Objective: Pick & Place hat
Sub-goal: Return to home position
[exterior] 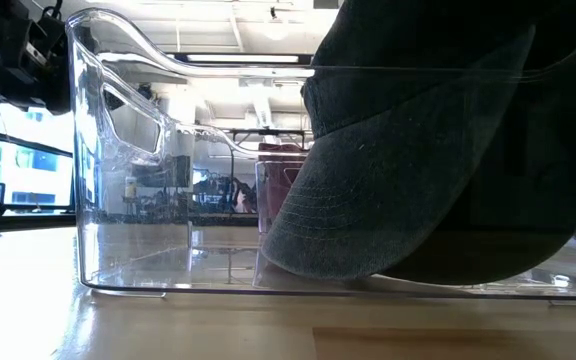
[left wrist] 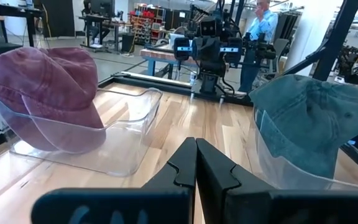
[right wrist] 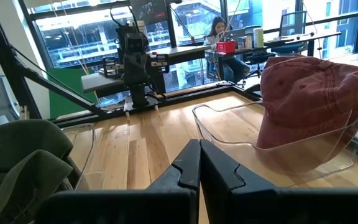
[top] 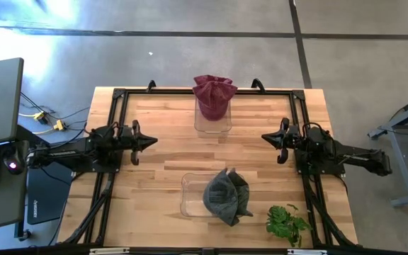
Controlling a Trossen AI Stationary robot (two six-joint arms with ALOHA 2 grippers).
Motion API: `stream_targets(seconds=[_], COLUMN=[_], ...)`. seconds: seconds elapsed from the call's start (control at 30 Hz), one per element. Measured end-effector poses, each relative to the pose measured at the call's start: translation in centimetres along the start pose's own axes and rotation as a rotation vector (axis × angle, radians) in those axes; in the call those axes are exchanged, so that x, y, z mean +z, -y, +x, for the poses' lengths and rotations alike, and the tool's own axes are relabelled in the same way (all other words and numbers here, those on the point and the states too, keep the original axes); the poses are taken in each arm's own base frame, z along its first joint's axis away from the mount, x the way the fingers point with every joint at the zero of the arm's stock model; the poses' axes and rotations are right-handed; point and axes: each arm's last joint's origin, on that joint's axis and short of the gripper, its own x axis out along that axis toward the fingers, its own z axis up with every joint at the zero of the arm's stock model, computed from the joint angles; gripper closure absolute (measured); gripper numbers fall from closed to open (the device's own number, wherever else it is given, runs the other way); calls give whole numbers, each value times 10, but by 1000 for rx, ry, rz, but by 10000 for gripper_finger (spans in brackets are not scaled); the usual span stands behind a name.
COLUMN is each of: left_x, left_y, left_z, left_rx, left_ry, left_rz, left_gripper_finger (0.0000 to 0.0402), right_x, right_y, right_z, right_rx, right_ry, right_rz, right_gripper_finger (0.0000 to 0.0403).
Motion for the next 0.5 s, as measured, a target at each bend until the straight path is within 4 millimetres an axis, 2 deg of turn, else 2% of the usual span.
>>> stream_targets(seconds=[0.2, 0.5], left_x=[0, 0], left_y=[0, 0], left_z=[0, 0], left_rx=[0, 0], left_ry=[-1, -1], left_rz=[0, 0], left_gripper_finger=[402, 402], right_x=[1, -3], right_y=[-3, -22], right_z=[-2, -4], right_rx=[30, 228], right_ry=[17, -21], right_rz=[1, 4], right_gripper_finger=[402, 402])
